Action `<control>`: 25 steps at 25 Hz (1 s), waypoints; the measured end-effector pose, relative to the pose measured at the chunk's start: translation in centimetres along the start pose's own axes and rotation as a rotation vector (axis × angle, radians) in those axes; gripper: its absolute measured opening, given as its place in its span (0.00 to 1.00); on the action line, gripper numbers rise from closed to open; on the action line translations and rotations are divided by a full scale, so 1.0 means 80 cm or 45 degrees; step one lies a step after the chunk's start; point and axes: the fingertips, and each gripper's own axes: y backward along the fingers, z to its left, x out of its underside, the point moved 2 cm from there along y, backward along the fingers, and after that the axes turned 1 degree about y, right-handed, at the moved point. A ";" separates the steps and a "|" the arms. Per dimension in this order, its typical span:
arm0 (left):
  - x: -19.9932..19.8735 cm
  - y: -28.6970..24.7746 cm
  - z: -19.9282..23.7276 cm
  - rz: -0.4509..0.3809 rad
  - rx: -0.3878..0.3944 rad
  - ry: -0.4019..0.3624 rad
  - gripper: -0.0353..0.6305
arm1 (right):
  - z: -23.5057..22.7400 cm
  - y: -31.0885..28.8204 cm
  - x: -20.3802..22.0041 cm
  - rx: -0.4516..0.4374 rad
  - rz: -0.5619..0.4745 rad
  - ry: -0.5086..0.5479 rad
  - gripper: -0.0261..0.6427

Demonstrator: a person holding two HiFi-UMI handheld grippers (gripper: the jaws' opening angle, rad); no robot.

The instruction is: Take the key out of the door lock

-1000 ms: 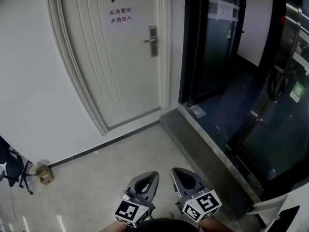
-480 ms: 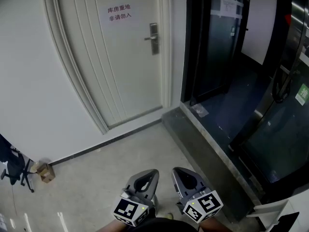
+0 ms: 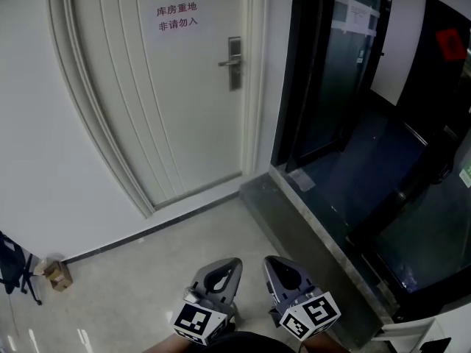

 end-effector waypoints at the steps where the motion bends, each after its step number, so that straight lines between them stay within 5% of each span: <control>1: -0.003 -0.010 0.017 -0.002 0.009 0.003 0.06 | -0.005 -0.020 -0.003 0.009 -0.002 0.006 0.06; 9: -0.022 -0.068 0.128 -0.018 0.031 0.003 0.06 | -0.034 -0.142 -0.020 0.035 -0.017 0.018 0.06; 25: -0.034 -0.221 0.245 -0.020 -0.031 -0.003 0.06 | -0.164 -0.318 -0.039 -0.063 -0.009 0.012 0.06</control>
